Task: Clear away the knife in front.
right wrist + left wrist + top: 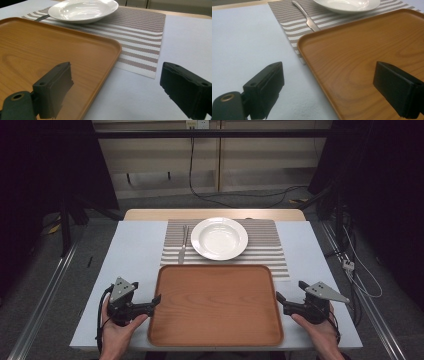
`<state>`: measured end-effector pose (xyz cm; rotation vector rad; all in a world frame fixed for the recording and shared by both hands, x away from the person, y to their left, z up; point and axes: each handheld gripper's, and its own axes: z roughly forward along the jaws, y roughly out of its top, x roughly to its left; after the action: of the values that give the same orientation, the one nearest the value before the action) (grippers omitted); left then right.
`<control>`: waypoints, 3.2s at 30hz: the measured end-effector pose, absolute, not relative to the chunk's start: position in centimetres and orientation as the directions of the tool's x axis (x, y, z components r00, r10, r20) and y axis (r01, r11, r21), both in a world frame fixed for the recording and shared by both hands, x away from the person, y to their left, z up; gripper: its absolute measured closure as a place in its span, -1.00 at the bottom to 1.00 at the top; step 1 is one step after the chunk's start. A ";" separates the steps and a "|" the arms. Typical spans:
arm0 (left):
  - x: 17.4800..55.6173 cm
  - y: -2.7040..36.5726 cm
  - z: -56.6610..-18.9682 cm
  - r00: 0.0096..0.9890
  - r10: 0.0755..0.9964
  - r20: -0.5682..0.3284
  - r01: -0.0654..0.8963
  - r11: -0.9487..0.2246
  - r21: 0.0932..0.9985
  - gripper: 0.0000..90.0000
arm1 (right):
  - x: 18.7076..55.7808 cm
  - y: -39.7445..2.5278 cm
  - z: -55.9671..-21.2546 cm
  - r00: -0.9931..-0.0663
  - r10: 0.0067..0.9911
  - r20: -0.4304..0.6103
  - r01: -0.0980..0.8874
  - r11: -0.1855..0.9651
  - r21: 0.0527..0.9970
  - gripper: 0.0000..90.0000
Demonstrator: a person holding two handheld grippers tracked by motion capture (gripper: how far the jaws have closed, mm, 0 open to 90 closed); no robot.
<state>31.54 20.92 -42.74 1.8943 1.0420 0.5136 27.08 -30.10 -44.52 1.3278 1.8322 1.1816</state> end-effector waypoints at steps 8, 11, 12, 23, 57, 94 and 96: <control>31.7 20.7 -42.7 0.561 0.826 -0.056 0.466 -0.259 0.846 -0.79 | 27.0 -30.1 -44.5 -0.344 0.938 0.047 0.429 0.113 0.896 -0.78; 31.9 20.6 -42.6 0.566 0.823 -0.054 0.471 -0.268 0.840 -0.80 | 27.1 -30.0 -44.6 -0.355 0.934 0.051 0.437 0.118 0.892 -0.77; 31.9 20.5 -42.6 0.565 0.823 -0.055 0.473 -0.268 0.839 -0.82 | 27.1 -29.9 -44.6 -0.356 0.933 0.050 0.435 0.119 0.893 -0.77; 33.1 19.7 -41.5 0.568 0.822 -0.033 0.450 -0.277 0.849 -0.81 | 27.1 -30.0 -44.6 -0.355 0.933 0.051 0.437 0.118 0.892 -0.77; 42.6 14.7 -39.7 0.579 0.815 -0.007 0.521 -0.364 0.772 -0.70 | 27.4 -30.0 -44.8 -0.362 0.930 0.064 0.444 0.111 0.889 -0.77; 55.1 10.3 -44.0 0.505 0.863 -0.028 0.648 -0.357 0.673 -0.04 | 27.6 -29.7 -44.8 -0.376 0.924 0.074 0.452 0.113 0.885 -0.76; 55.3 10.1 -44.3 0.505 0.862 -0.045 0.651 -0.346 0.675 0.08 | 27.6 -29.7 -44.9 -0.376 0.924 0.075 0.451 0.112 0.886 -0.76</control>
<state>55.32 10.10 -44.34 2.1085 1.2337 0.4255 27.61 -29.72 -44.86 1.3317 1.8865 1.2135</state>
